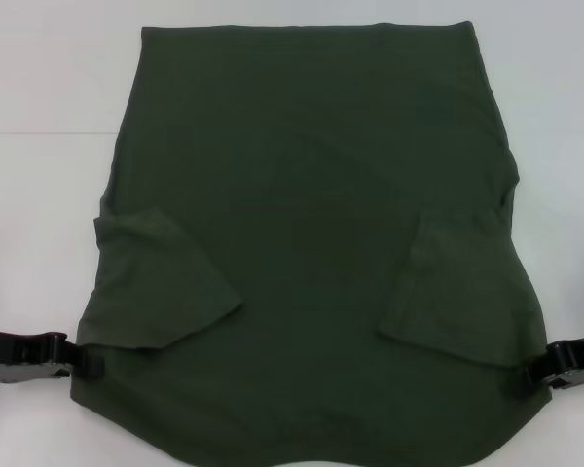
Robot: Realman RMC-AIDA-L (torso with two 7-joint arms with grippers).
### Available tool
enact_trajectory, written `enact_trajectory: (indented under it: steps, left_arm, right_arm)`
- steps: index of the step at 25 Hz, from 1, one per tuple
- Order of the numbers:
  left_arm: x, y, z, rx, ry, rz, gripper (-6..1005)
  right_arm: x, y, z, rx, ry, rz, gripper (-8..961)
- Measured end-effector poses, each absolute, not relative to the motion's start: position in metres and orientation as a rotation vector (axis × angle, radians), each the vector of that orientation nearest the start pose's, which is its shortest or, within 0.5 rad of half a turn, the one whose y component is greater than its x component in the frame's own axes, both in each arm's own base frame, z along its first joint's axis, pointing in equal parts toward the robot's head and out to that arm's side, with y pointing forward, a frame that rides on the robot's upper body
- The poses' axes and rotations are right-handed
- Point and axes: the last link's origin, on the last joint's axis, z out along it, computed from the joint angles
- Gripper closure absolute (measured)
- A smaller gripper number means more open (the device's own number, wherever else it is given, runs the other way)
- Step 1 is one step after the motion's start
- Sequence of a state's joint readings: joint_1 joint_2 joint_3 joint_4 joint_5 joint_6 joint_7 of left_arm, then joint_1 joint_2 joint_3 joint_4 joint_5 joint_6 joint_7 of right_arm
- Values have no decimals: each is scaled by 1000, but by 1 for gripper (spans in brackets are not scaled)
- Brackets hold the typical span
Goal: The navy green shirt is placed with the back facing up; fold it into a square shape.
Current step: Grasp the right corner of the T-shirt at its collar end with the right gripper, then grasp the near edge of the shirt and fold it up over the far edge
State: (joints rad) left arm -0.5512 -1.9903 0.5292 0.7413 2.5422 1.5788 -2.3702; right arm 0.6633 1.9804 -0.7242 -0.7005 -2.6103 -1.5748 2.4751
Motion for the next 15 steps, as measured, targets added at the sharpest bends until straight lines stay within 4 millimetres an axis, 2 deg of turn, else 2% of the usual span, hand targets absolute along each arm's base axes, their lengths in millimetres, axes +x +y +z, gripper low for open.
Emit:
enact_trajectory:
  steps: [4, 13, 15]
  left_arm:
    - [-333, 318, 46, -2186, -1932, -177, 959]
    - [-332, 317, 46, -2204, -1928, -174, 959]
    - [-331, 315, 46, -2229, -1927, -169, 959]
  right_arm:
    - [302, 340, 26, -2307, 1884, -148, 726]
    - [300, 340, 26, -2336, 1868, -161, 895]
    - [297, 338, 28, -2372, 1858, -170, 895]
